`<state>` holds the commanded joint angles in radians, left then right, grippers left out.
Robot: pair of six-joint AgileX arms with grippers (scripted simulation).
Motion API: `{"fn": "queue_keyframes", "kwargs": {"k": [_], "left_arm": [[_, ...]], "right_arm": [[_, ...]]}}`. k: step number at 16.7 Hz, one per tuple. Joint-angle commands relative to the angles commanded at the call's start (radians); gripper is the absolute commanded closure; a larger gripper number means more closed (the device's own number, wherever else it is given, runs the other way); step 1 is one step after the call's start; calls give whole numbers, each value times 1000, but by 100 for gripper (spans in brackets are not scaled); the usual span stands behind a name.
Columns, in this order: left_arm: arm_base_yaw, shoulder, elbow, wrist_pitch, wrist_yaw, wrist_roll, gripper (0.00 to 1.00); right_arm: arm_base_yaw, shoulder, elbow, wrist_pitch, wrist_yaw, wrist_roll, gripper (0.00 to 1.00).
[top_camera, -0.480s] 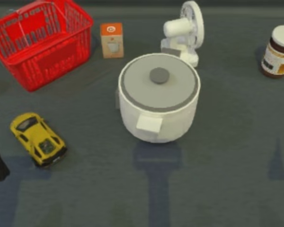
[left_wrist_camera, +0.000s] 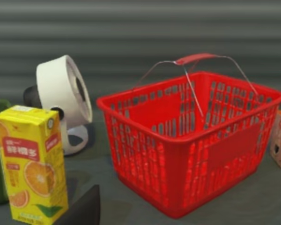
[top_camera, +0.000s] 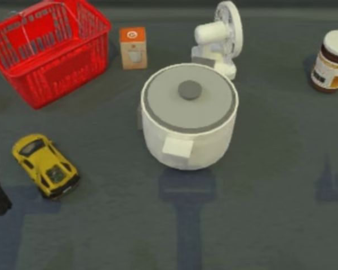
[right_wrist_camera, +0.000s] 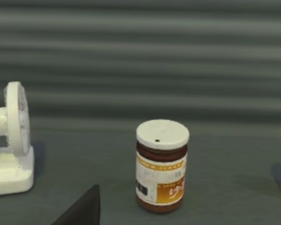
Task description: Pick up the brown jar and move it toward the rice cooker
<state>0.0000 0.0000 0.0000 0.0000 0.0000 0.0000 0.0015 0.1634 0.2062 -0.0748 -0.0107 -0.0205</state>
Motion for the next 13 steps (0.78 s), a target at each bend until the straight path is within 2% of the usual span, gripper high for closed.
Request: {"fn": "queue_keyframes", "kwargs": {"k": [6,13], "left_arm": [[0,0,0,0,0,0,0],[0,0,0,0,0,0,0]], "right_arm": [[-15,433,477,-229,-16,-71,0],[-33,1154,1150,-624,-55,-211,0]]}}
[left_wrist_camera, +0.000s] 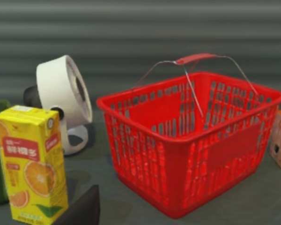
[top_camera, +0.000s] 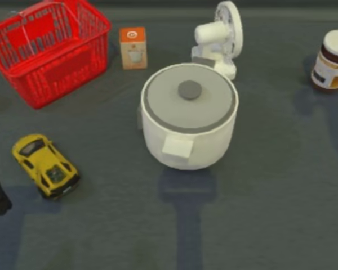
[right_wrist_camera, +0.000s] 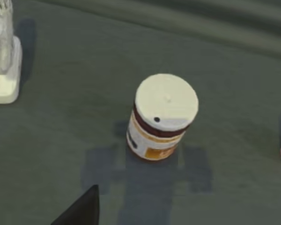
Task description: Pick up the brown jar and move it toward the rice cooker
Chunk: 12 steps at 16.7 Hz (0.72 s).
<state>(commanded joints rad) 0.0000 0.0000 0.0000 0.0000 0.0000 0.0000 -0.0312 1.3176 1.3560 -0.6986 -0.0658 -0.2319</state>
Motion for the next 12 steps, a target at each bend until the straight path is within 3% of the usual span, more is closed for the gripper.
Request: {"fn": "queue_keyframes", "kwargs": {"k": [7,12], "left_arm": [[0,0,0,0,0,0,0],[0,0,0,0,0,0,0]], "right_arm": [[-11,718,676,-373,-45,-150,0],[-15,1088,1043,-540,-65,-228,0]]}}
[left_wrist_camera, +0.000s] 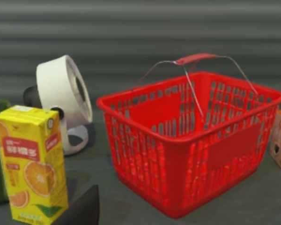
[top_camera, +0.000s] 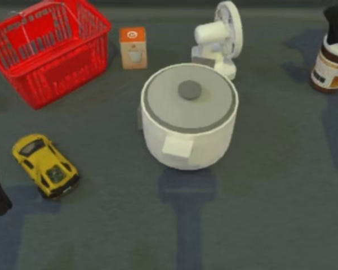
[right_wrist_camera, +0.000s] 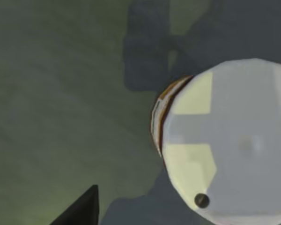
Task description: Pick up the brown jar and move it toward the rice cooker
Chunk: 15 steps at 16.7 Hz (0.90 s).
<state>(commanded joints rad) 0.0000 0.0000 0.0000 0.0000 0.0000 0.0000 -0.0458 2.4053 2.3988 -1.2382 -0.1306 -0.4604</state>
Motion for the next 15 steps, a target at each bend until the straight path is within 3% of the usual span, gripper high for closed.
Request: {"fn": "queue_keyframes", "kwargs": {"k": [5,15], "left_arm": [[0,0,0,0,0,0,0],[0,0,0,0,0,0,0]], "right_arm": [[-1,169,171,-63,-8,-35,0],[8,201,121,20,-5,-26,0]]}}
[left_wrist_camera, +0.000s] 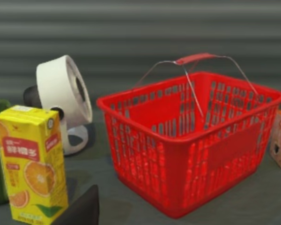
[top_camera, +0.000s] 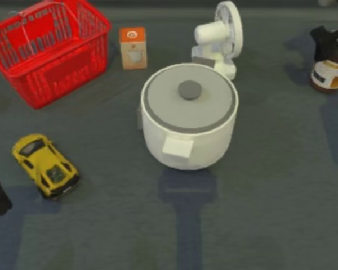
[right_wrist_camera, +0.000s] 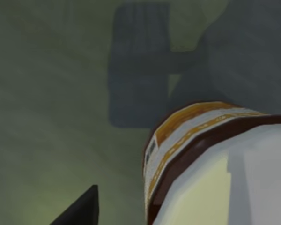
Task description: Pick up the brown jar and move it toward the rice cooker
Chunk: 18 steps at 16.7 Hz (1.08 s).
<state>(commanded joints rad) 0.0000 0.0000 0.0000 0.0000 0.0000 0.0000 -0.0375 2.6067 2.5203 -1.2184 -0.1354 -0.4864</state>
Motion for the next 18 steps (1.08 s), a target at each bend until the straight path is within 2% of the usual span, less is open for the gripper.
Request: {"fn": "queue_keyframes", "kwargs": {"k": [7,18], "left_arm": [[0,0,0,0,0,0,0],[0,0,0,0,0,0,0]], "right_arm": [[5,22,-40,63,2,5,0],[5,22,-40,63,2,5,83]]}}
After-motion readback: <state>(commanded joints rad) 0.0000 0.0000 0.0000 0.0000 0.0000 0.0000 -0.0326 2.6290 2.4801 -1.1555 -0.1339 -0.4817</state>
